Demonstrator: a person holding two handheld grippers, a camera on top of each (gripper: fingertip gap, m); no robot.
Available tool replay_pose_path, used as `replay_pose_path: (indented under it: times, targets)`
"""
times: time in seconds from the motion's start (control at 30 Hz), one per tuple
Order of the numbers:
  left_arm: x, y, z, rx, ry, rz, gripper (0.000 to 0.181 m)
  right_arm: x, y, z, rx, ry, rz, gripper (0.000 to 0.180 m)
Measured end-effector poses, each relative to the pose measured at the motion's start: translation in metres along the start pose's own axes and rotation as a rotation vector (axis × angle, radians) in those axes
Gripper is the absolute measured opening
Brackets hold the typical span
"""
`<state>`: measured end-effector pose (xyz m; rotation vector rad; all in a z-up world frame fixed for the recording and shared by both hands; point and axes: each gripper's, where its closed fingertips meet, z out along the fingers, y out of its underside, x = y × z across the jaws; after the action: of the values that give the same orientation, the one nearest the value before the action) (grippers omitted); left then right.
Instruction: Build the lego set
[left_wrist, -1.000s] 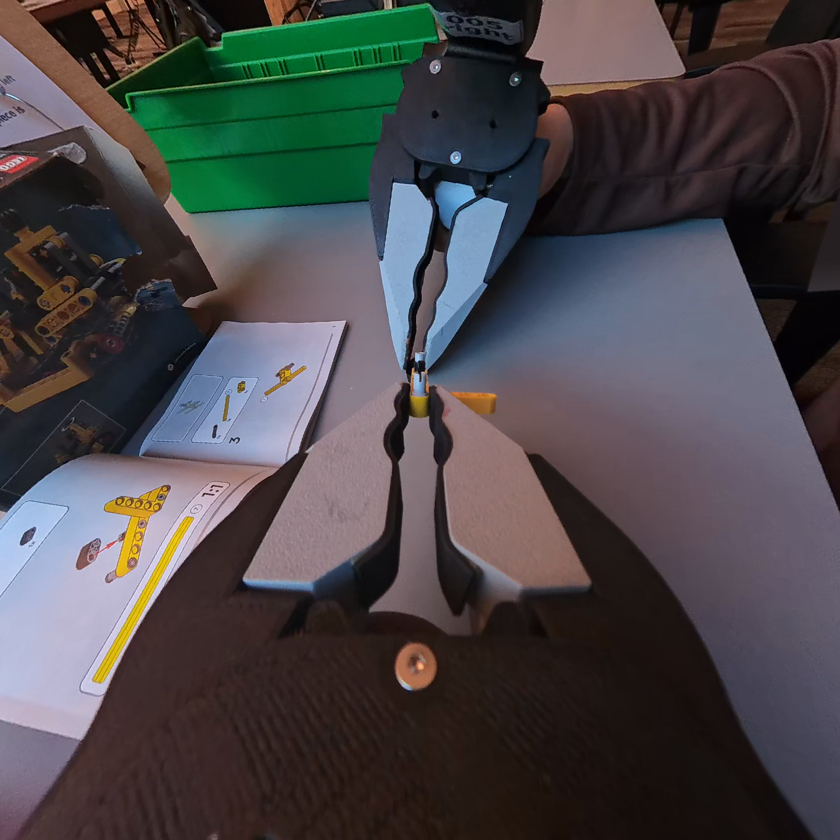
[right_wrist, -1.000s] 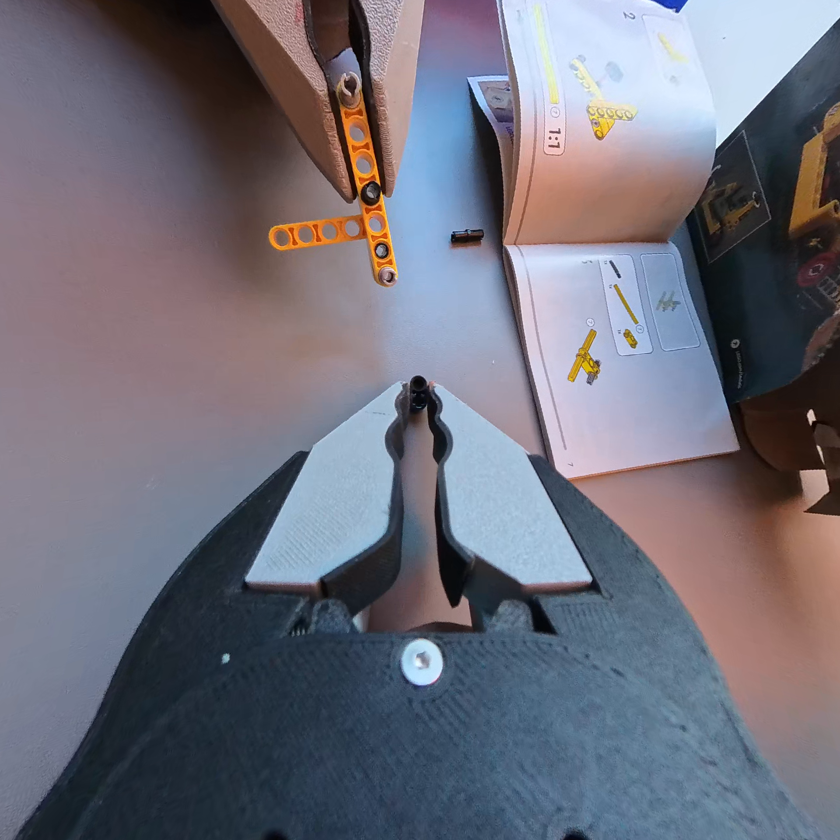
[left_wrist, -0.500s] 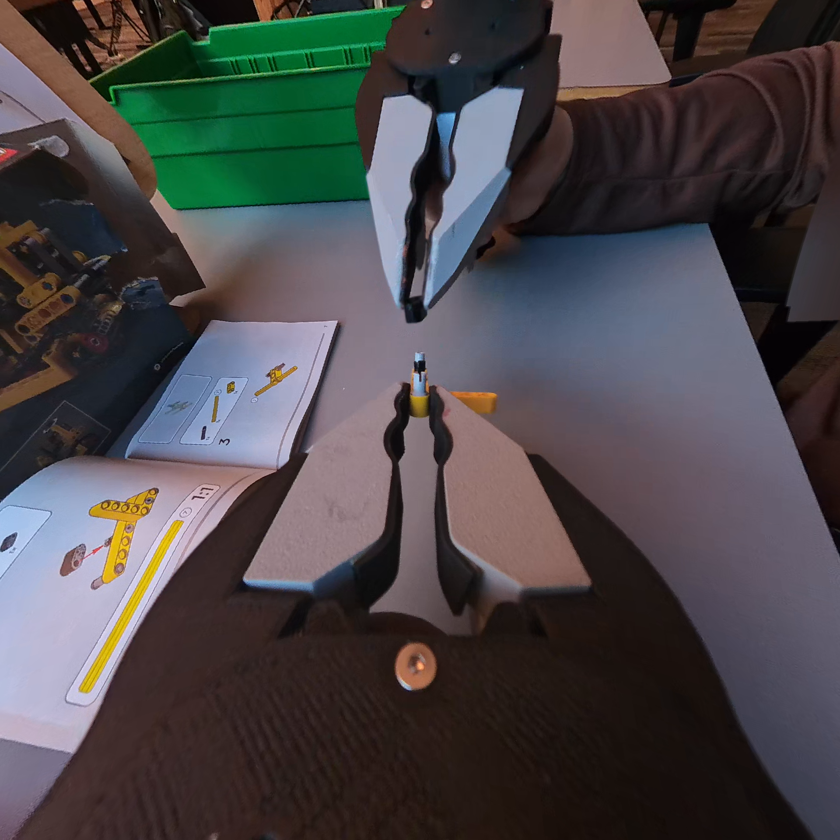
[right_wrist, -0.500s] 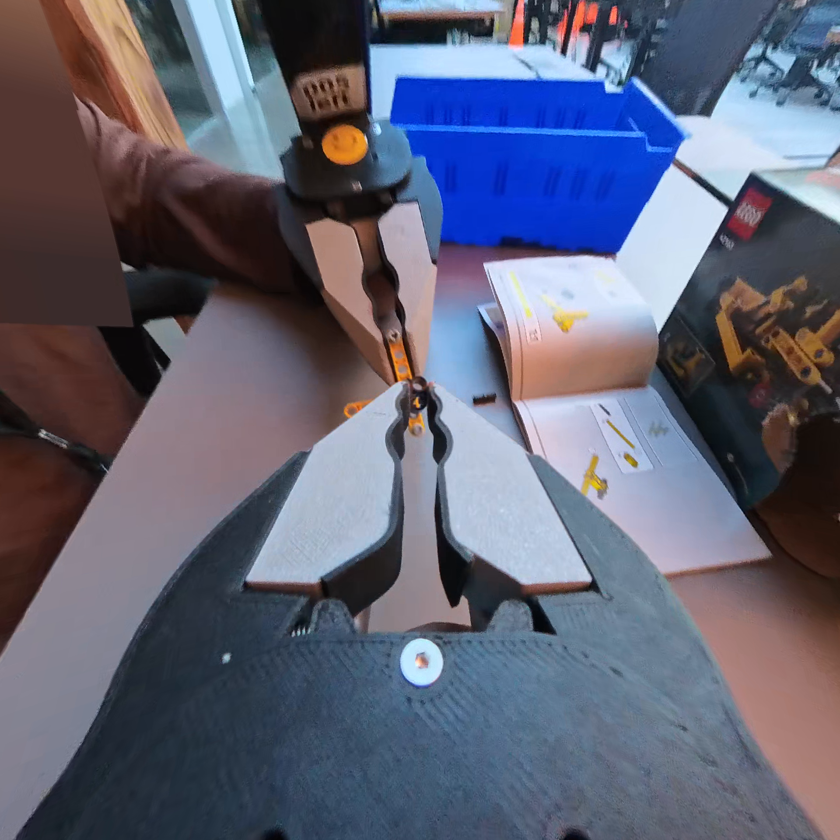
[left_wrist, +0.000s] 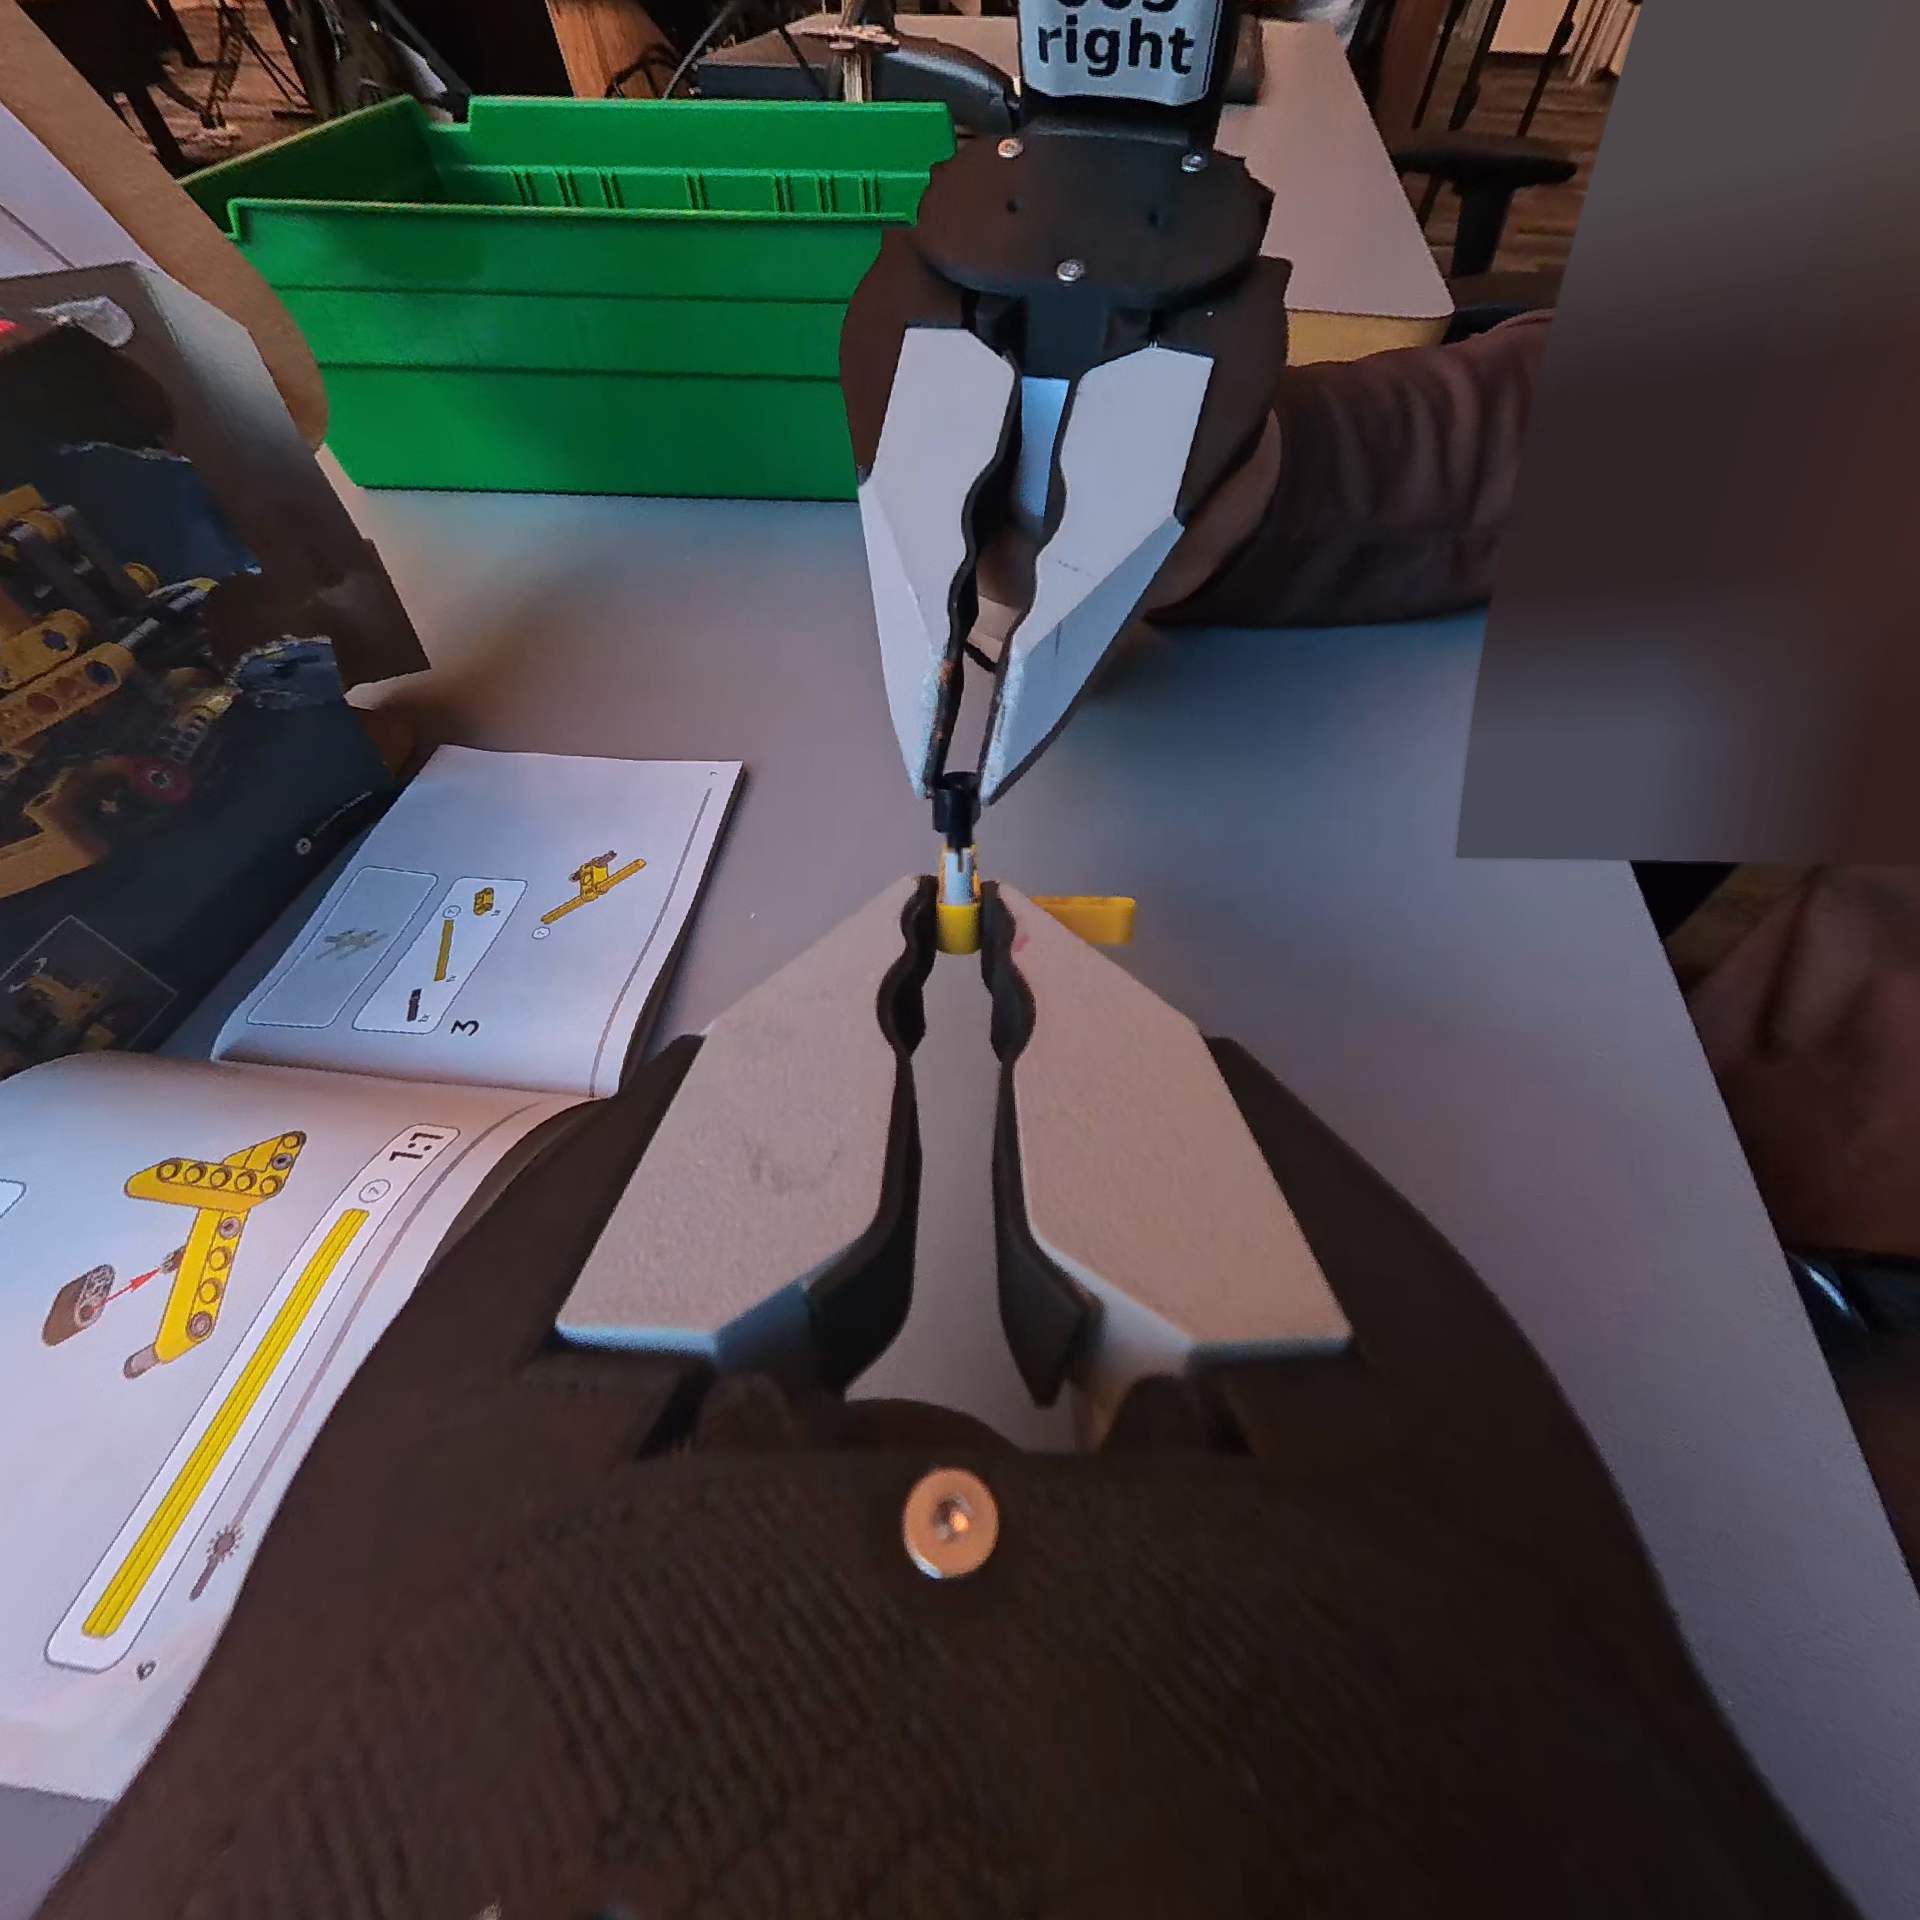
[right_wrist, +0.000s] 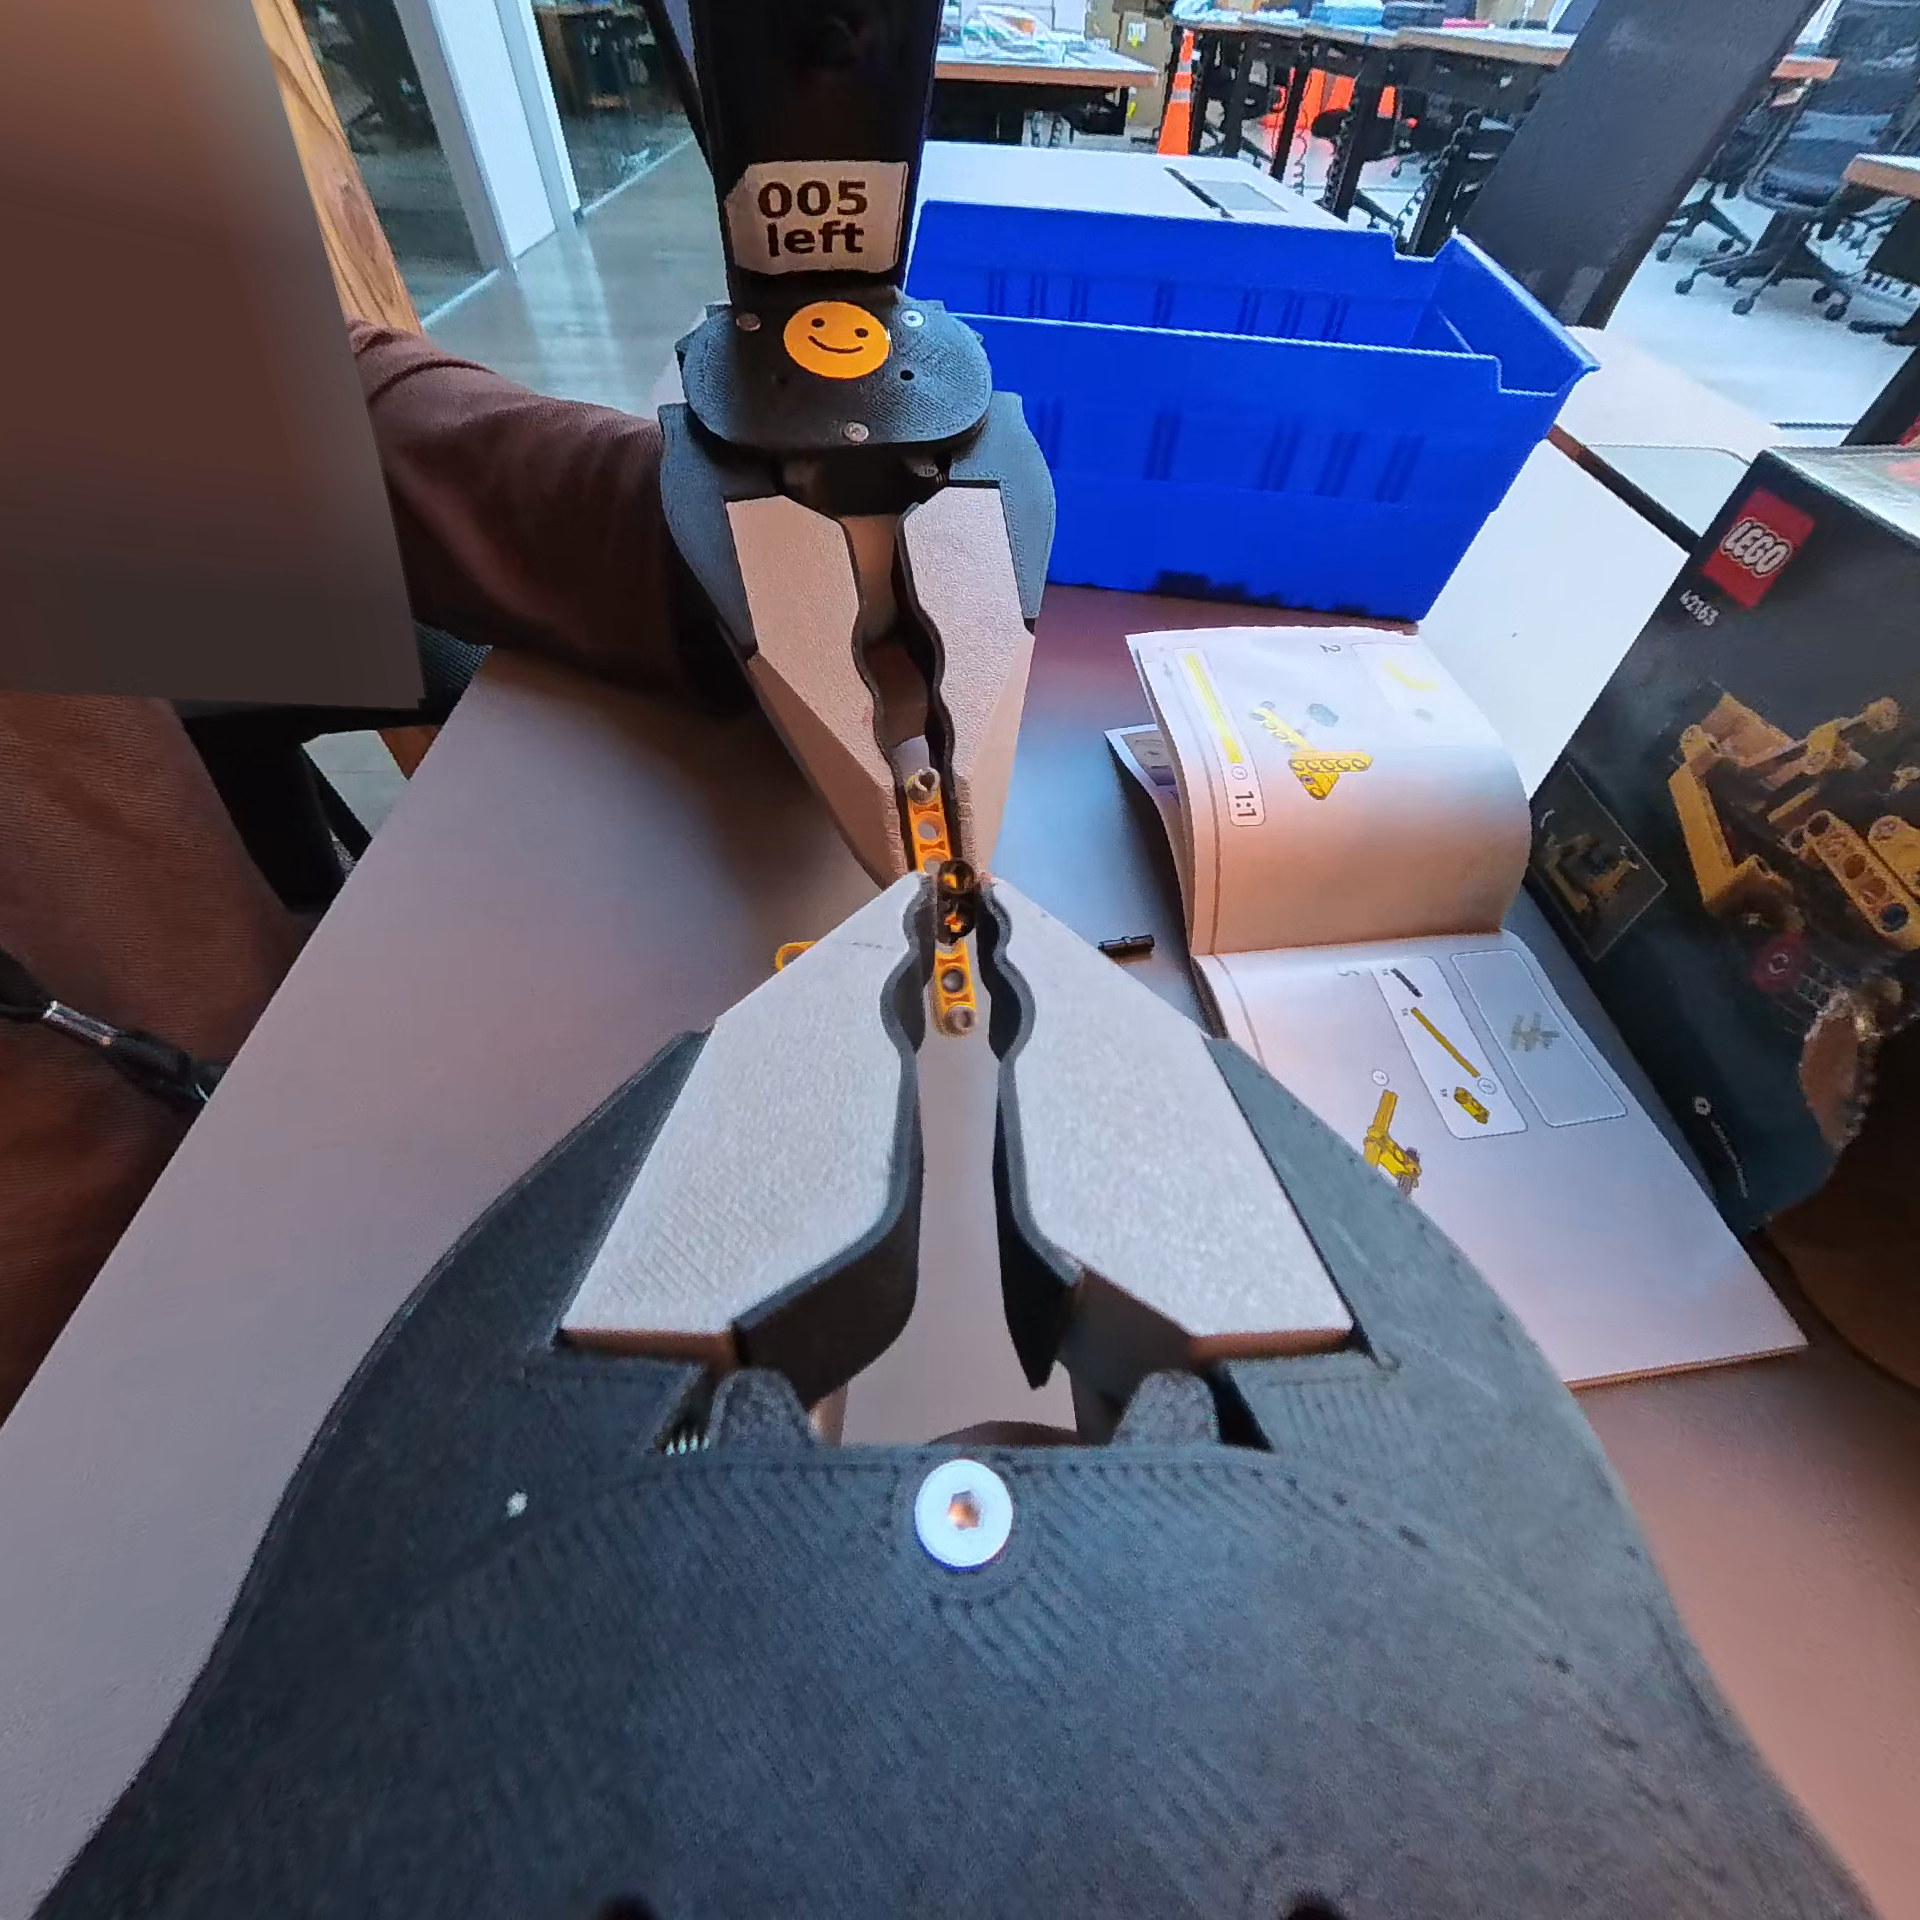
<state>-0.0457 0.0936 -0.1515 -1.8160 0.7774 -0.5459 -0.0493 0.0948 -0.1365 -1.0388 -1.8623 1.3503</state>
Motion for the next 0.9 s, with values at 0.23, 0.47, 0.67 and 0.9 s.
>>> replay_pose_path:
  times: [0.23,0.47,0.67,0.9]
  targets:
    - [-0.0012,-0.0007,0.0000,0.004,-0.013,0.001,0.005,0.0021,0.0024,-0.0015,-0.005,0.008,-0.013,0.004]
    - [-0.0007,0.0005,0.0006,-0.006,-0.010,0.002,0.005,-0.0005,0.0025,-0.0004,-0.028,0.041,-0.102,0.004]
    - [-0.0012,-0.0005,0.0001,0.002,-0.011,-0.002,0.005,0.0015,0.0051,-0.0012,-0.032,0.036,-0.088,0.004]
    - [-0.0009,0.0003,0.0003,-0.003,-0.012,0.001,0.005,0.0015,0.0066,-0.0008,-0.043,0.036,-0.085,0.004]
